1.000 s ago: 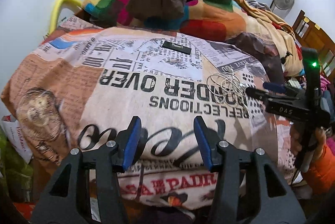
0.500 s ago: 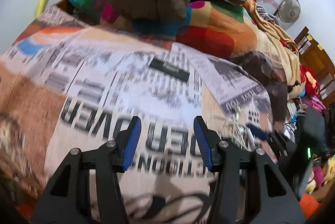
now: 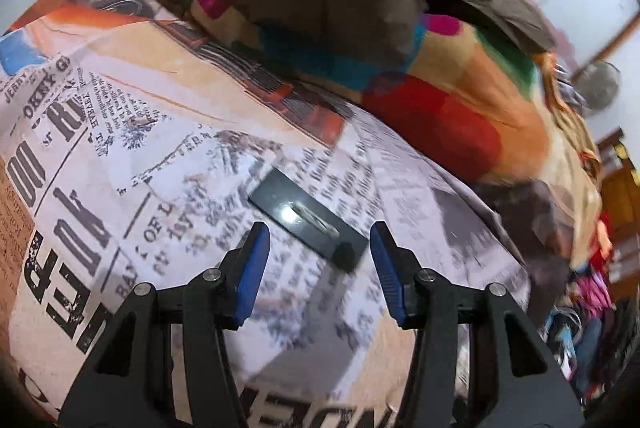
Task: Collect trash
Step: 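Grasp the black rectangular clip with the left gripper while the right grasps the white earphones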
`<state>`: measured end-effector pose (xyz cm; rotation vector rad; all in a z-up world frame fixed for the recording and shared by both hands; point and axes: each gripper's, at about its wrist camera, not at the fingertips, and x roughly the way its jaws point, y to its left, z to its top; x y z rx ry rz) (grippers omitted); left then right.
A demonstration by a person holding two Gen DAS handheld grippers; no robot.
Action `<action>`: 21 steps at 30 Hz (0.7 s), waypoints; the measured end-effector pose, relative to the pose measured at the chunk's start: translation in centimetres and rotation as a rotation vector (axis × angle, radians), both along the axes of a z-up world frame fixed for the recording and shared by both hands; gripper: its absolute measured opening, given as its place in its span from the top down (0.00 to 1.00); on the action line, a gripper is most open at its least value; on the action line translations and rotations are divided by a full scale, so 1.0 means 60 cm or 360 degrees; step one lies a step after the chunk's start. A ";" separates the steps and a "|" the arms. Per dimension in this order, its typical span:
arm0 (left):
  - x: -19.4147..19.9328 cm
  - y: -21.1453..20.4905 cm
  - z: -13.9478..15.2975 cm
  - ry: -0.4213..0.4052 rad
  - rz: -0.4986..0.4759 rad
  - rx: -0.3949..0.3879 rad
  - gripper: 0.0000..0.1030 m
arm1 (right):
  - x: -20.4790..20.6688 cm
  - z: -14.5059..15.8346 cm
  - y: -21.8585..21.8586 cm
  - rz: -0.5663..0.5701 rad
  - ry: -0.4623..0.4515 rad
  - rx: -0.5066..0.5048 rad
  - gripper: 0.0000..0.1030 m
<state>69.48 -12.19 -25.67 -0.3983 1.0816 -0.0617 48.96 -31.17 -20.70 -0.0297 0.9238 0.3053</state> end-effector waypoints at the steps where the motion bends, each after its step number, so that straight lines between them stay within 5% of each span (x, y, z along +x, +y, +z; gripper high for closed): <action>1: 0.002 -0.005 0.001 -0.0022 0.0020 0.0036 0.50 | 0.000 0.000 -0.005 -0.0005 0.0002 0.0008 0.87; 5: 0.014 -0.026 0.000 -0.0033 0.0069 0.0172 0.50 | 0.001 0.000 -0.020 -0.0028 0.0022 0.0055 0.87; 11: 0.020 -0.092 -0.007 -0.0053 -0.0036 0.0604 0.55 | 0.004 0.003 -0.027 -0.0058 0.0025 0.0075 0.87; 15: 0.010 -0.081 -0.004 -0.0018 -0.0129 0.0542 0.74 | -0.005 0.018 -0.031 -0.0065 -0.0007 0.0062 0.87; 21: -0.030 -0.046 -0.001 0.0039 -0.0239 0.0519 0.76 | -0.015 0.050 -0.031 -0.0072 -0.0040 0.0081 0.87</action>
